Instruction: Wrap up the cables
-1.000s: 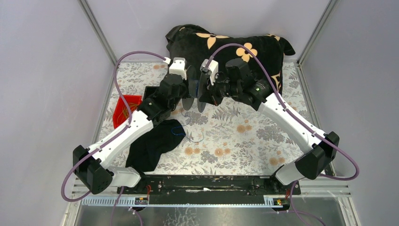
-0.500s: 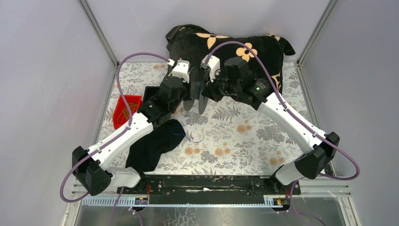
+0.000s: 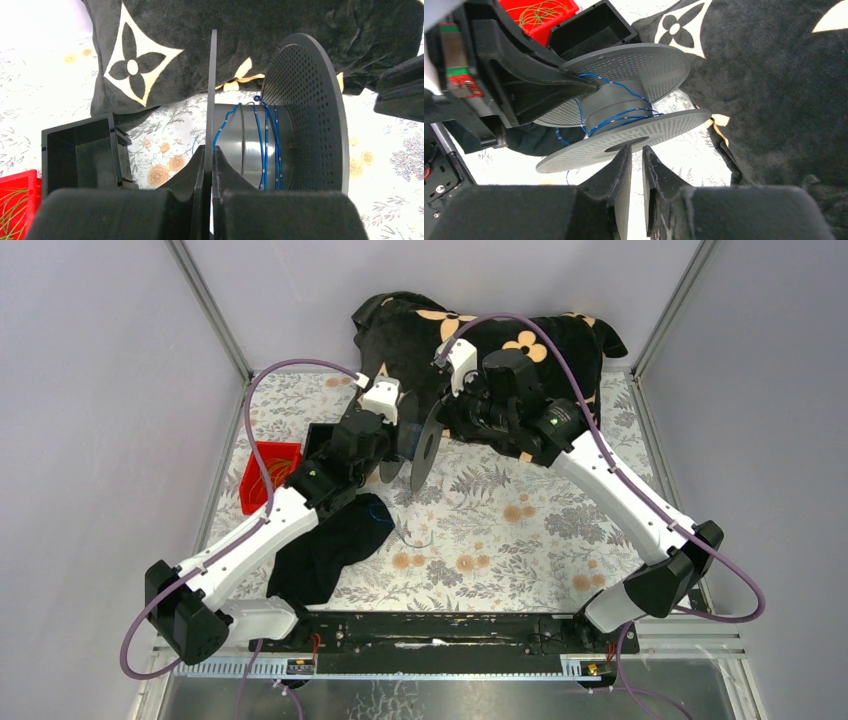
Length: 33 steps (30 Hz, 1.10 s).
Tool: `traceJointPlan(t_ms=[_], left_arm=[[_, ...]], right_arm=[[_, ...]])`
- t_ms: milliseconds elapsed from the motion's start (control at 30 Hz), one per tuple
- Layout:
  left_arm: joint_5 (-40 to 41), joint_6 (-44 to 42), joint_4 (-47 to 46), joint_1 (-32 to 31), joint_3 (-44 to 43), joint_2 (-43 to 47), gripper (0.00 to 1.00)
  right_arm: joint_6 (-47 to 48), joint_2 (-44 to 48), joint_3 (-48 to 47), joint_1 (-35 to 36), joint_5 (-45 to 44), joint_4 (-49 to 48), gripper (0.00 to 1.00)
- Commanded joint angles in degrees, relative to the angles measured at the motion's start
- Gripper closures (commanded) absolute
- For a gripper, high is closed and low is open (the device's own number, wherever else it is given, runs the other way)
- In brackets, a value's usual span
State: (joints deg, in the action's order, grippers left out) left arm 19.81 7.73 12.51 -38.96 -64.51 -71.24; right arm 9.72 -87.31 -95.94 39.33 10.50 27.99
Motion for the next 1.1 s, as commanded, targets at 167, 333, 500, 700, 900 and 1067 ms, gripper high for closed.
traceJointPlan(t_ms=[167, 333, 500, 700, 900, 1067], left_arm=[[1.5, -0.5, -4.7, -0.3, -1.2, 2.9, 1.0], [0.8, 2.3, -3.1, 1.3, -2.8, 4.2, 1.0], [-4.3, 4.8, -0.7, 3.2, -5.4, 5.3, 1.0], [-8.4, 6.2, 2.4, 5.0, -10.1, 5.9, 1.0], [-13.5, 7.1, 6.0, 5.7, -15.0, 6.3, 1.0], [-17.2, 7.6, 7.2, 5.8, -16.4, 7.1, 1.0]], right_arm=[[1.1, 2.9, 3.2, -1.8, 0.7, -3.7, 0.71], [-2.6, 6.3, 11.5, -9.3, 8.6, -9.2, 0.63], [-7.5, 6.1, 19.1, -17.6, 19.5, -15.7, 0.48], [-13.0, 3.2, 27.2, -21.3, 27.0, -25.7, 0.38], [-12.4, -1.8, 29.1, -21.4, 27.7, -28.7, 0.35], [-6.2, -6.5, 26.6, -21.6, 29.5, -26.2, 0.33]])
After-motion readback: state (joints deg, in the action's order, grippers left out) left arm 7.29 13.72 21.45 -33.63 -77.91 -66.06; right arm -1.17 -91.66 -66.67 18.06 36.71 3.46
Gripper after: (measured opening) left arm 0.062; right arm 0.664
